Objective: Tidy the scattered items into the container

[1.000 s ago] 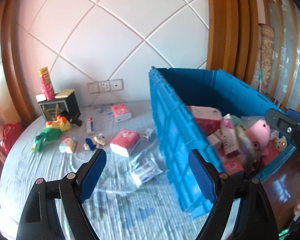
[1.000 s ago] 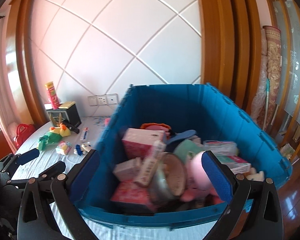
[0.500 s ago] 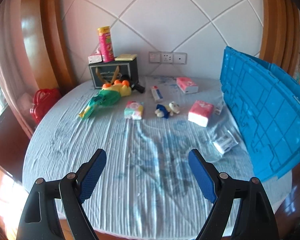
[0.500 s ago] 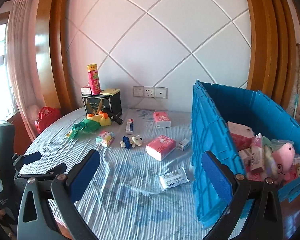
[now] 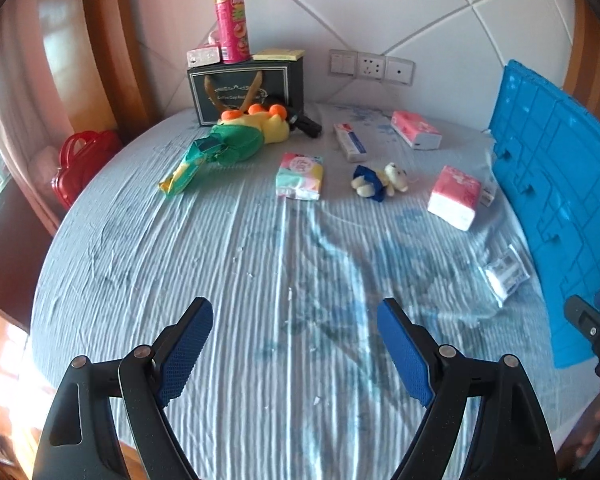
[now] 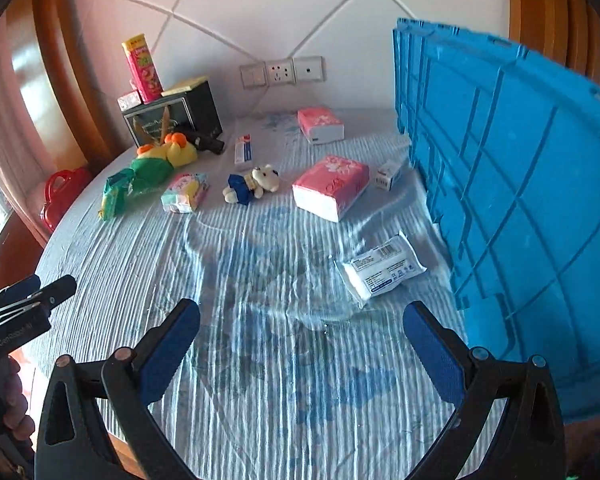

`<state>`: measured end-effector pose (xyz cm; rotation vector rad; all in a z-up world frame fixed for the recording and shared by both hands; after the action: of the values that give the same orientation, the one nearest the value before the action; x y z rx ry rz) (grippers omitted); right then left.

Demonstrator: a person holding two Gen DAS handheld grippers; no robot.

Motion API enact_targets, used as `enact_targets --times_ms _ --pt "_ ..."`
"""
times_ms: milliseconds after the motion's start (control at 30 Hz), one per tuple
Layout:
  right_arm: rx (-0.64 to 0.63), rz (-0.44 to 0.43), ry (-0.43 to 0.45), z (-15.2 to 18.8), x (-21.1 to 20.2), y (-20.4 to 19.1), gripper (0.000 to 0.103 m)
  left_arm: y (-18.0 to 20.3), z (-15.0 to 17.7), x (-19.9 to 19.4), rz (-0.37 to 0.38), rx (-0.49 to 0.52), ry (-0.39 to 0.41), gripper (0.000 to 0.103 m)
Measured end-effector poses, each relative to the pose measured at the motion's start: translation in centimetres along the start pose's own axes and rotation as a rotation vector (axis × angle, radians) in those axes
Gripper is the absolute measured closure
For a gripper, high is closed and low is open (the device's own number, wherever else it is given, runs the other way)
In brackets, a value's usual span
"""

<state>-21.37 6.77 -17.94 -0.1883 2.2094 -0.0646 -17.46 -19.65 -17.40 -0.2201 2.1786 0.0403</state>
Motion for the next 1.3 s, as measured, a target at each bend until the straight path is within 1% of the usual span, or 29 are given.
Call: enact_targets --times_ms 33,167,200,300,433,567,600,667,733,833,933,1000,1067,1167,1233,1300 --pt "0.005 0.002 -0.008 -0.2 0.8 0.1 0.000 -0.1 -0.4 0.7 -0.010 0.000 -0.004 0.018" --pt "0.043 0.033 -0.054 -0.8 3.5 0.5 0.000 -0.1 -1.6 3.7 -0.008 0.025 -0.042 0.018" --pt "0.046 0.036 -0.066 -1.0 4.0 0.5 0.000 -0.1 -2.0 4.4 -0.005 0.027 -0.048 0.018" --pt "0.076 0.081 -0.093 -1.5 5.6 1.0 0.000 -0.2 -3.6 6.7 0.012 0.038 -0.067 0.018" --pt "0.173 0.132 -0.116 -2.4 8.0 1.7 0.000 0.0 -6.4 10.1 0.028 0.109 -0.078 0.018" --pt "0.314 0.237 -0.147 -3.2 11.6 3.0 0.000 0.2 -9.4 14.9 0.043 0.177 -0.113 0.018" --pt "0.350 0.259 -0.152 -3.3 12.4 3.4 0.000 0.3 -10.1 16.0 0.047 0.190 -0.111 0.018" --pt "0.404 0.290 -0.170 -3.4 14.2 4.3 0.000 0.5 -11.3 18.4 0.044 0.202 -0.126 0.018" --pt "0.441 0.308 -0.189 -3.4 15.8 4.9 0.000 0.8 -12.3 20.6 0.064 0.203 -0.151 0.018" --pt "0.475 0.356 -0.195 -3.5 17.2 5.7 0.000 1.7 -13.5 23.2 0.083 0.220 -0.167 0.018" --pt "0.485 0.375 -0.214 -4.1 18.8 6.4 0.000 2.9 -14.6 25.1 0.096 0.238 -0.181 0.018" --pt "0.494 0.387 -0.225 -4.5 19.7 7.0 0.003 3.7 -15.1 26.4 0.113 0.243 -0.201 0.018" --pt "0.510 0.388 -0.243 -4.6 20.8 7.6 0.009 4.6 -15.4 27.5 0.092 0.260 -0.207 0.018" --pt "0.485 0.428 -0.257 -5.0 21.8 7.8 0.009 6.0 -15.5 28.4 0.052 0.318 -0.181 0.018" --pt "0.479 0.438 -0.258 -5.2 22.0 7.9 0.009 6.8 -15.7 28.6 0.030 0.352 -0.168 0.018" --pt "0.474 0.452 -0.253 -5.1 21.8 7.9 0.009 6.7 -16.2 28.8 0.011 0.340 -0.172 0.018"
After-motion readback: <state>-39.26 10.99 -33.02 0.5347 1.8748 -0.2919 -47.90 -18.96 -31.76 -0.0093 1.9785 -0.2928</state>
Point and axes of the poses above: each gripper's, at about its wrist camera, not at the fingertips, and x roughly the way its jaws point, y to its right, z to its underside, the point moved 1 cm from there along x, roughly the way its jaws point, and after that the axes turned 2 degrees about -y, right-handed, at the moved point
